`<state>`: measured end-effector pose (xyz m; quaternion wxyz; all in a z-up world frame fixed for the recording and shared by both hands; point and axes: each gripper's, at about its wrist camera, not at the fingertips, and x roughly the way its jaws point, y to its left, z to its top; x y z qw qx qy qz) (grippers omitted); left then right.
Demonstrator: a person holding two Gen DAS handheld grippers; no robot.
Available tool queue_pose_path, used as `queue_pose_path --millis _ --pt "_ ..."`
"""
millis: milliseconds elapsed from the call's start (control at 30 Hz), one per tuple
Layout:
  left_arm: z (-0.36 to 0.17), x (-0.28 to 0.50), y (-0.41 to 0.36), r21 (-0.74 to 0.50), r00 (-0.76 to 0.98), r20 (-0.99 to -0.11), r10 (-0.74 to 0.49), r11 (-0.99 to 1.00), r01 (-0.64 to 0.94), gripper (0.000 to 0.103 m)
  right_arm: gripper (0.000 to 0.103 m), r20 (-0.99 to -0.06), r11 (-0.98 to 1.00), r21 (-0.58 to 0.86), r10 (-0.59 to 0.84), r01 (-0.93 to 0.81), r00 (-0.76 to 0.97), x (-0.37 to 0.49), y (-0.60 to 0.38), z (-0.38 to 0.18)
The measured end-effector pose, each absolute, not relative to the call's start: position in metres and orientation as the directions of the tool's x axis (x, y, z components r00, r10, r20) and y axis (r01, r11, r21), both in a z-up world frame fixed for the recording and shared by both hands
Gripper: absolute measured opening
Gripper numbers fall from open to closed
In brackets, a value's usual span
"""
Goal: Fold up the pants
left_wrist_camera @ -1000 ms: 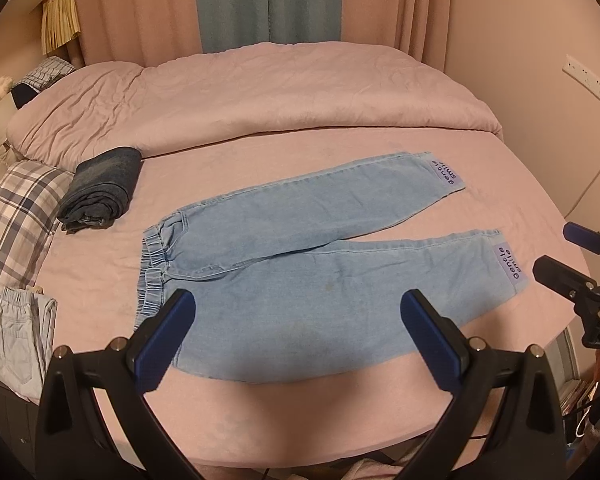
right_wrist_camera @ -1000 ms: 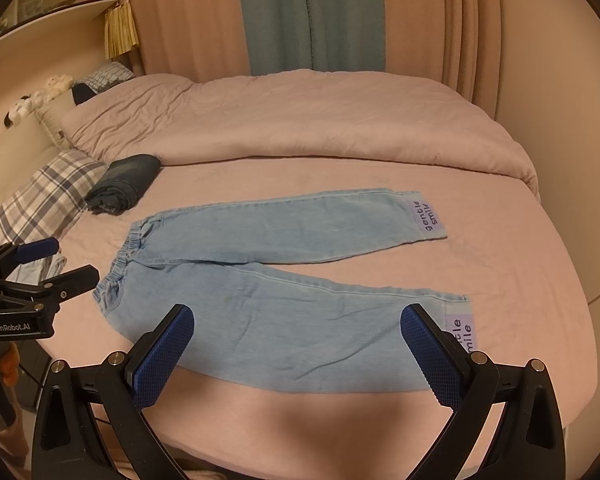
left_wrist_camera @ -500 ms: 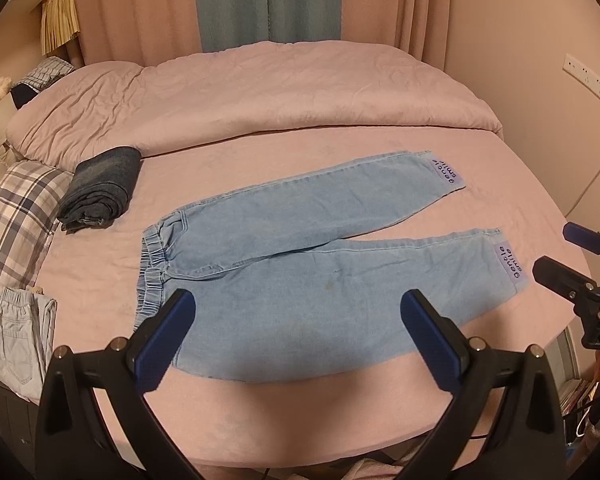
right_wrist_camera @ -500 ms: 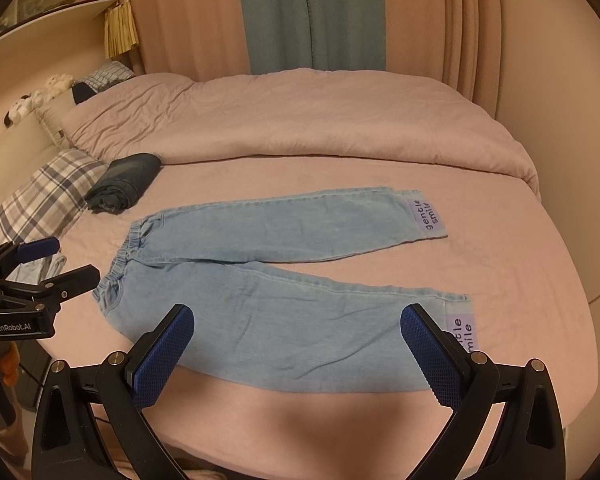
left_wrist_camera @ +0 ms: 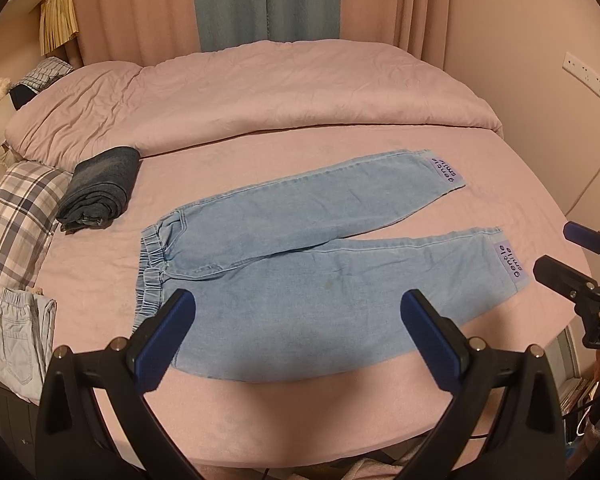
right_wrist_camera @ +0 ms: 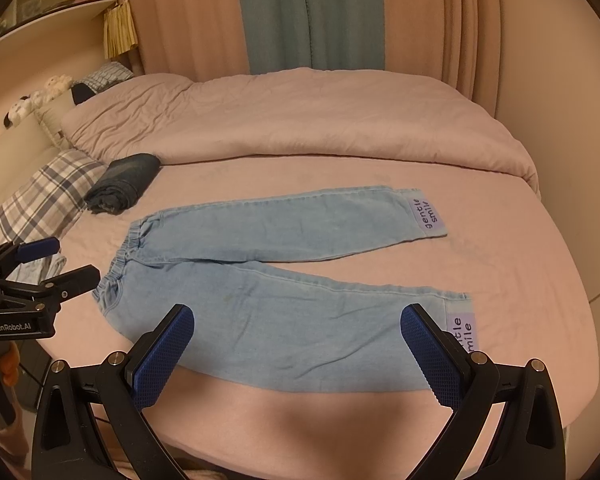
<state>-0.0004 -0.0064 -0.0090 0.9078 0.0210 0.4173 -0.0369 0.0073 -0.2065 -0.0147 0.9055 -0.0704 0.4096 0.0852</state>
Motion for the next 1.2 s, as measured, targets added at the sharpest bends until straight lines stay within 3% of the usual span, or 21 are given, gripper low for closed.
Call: queue_pose_path --millis 1033,1200 --pt "-0.01 0.001 -0.01 0.008 0.645 -0.762 -0.05 0.996 0.088 0.103 0.103 -0.757 0.976 -0.052 0.099 -0.211 0.646 0.009 -0.209 -0.014" --pt "-0.021 0.008 -0.006 -0.08 0.621 -0.77 -0.149 0.987 0.137 0.103 0.103 -0.762 0.974 -0.046 0.108 -0.22 0.638 0.009 -0.207 -0.018"
